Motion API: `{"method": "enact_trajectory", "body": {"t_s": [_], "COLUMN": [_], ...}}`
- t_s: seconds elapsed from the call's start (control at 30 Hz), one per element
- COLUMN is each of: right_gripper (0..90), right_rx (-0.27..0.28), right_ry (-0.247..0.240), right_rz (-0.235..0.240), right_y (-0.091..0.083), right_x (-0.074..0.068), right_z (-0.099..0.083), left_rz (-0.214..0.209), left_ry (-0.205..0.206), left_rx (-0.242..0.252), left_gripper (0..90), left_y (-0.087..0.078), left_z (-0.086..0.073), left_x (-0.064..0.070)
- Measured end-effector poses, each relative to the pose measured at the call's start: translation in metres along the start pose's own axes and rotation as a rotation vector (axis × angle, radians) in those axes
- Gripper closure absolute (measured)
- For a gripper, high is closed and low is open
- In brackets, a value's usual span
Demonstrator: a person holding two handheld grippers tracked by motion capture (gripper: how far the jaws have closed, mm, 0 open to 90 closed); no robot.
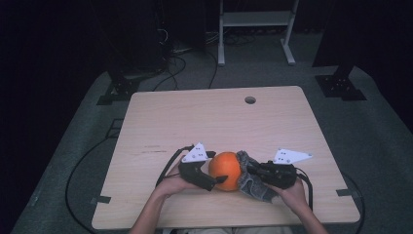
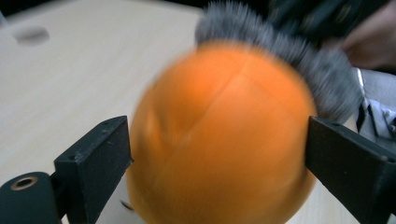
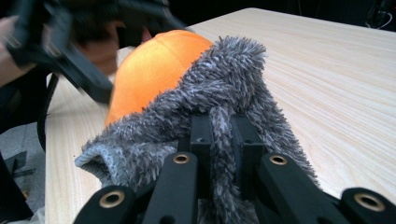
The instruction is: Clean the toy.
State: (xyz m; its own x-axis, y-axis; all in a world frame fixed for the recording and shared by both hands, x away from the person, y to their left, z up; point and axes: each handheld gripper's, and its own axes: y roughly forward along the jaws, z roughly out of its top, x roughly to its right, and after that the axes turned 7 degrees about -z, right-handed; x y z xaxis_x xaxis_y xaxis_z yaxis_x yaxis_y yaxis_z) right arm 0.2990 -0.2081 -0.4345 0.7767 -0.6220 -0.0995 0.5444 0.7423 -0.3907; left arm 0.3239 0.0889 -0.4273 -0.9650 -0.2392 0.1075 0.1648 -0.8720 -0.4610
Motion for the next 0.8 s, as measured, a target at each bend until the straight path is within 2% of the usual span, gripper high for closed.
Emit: {"method": "enact_trajectory", "body": {"t_s": [0.03, 0.07, 0.13, 0.2, 0.27, 0.3, 0.33, 0.43, 0.53, 0.6, 0.63, 0.67, 0.7, 0.73, 0.8], "right_gripper": [80.7, 80.7, 80.7, 80.7, 80.7, 80.7, 80.7, 80.7, 80.8, 80.7, 80.8, 80.8, 80.8, 80.8, 80.8], "right_rx": [-0.008, -0.005, 0.028, 0.066, 0.053, 0.04, 0.04, 0.033, 0.029, 0.048, 0.06, 0.064, 0.05, 0.031, 0.029], "right_ry": [-0.005, -0.011, -0.021, -0.042, -0.075, -0.077, -0.062, -0.051, -0.047, -0.083, -0.105, -0.126, -0.146, -0.159, -0.136], "right_rz": [-0.007, -0.017, -0.014, 0.005, 0.004, 0.006, 0.011, -0.029, -0.061, -0.057, -0.039, -0.03, -0.033, -0.028, 0.01], "right_y": [-0.001, -0.003, -0.011, -0.014, -0.011, -0.008, -0.007, -0.008, -0.013, -0.02, -0.021, -0.021, -0.019, -0.015, -0.013], "right_x": [0.0, -0.001, -0.005, -0.011, -0.015, -0.014, -0.011, -0.004, -0.004, -0.011, -0.016, -0.021, -0.024, -0.024, -0.018], "right_z": [0.001, 0.003, 0.01, 0.017, 0.02, 0.018, 0.015, 0.01, 0.011, 0.017, 0.021, 0.023, 0.024, 0.023, 0.018], "left_rz": [0.012, 0.02, 0.034, 0.014, -0.036, -0.062, -0.06, 0.02, 0.063, 0.072, 0.065, 0.036, -0.004, -0.019, -0.048], "left_ry": [0.015, 0.007, -0.004, 0.008, 0.017, 0.025, 0.042, 0.063, 0.058, 0.057, 0.053, 0.062, 0.077, 0.097, 0.093], "left_rx": [0.015, 0.013, 0.016, 0.01, -0.009, -0.018, -0.017, 0.005, 0.011, 0.011, 0.014, 0.017, 0.01, 0.003, 0.014], "left_gripper": [20.2, 24.9, 30.2, 31.0, 26.8, 22.7, 20.4, 20.9, 31.0, 32.5, 32.7, 32.6, 31.0, 27.9, 23.8], "left_y": [0.0, 0.0, 0.001, 0.005, 0.004, 0.003, 0.001, 0.004, 0.01, 0.011, 0.012, 0.012, 0.011, 0.009, 0.003], "left_z": [-0.002, -0.001, 0.002, 0.004, 0.007, 0.007, 0.005, 0.004, 0.004, 0.004, 0.005, 0.005, 0.005, 0.005, 0.004], "left_x": [0.001, 0.002, 0.004, 0.008, 0.011, 0.011, 0.011, 0.01, 0.012, 0.014, 0.014, 0.016, 0.017, 0.017, 0.014]}}
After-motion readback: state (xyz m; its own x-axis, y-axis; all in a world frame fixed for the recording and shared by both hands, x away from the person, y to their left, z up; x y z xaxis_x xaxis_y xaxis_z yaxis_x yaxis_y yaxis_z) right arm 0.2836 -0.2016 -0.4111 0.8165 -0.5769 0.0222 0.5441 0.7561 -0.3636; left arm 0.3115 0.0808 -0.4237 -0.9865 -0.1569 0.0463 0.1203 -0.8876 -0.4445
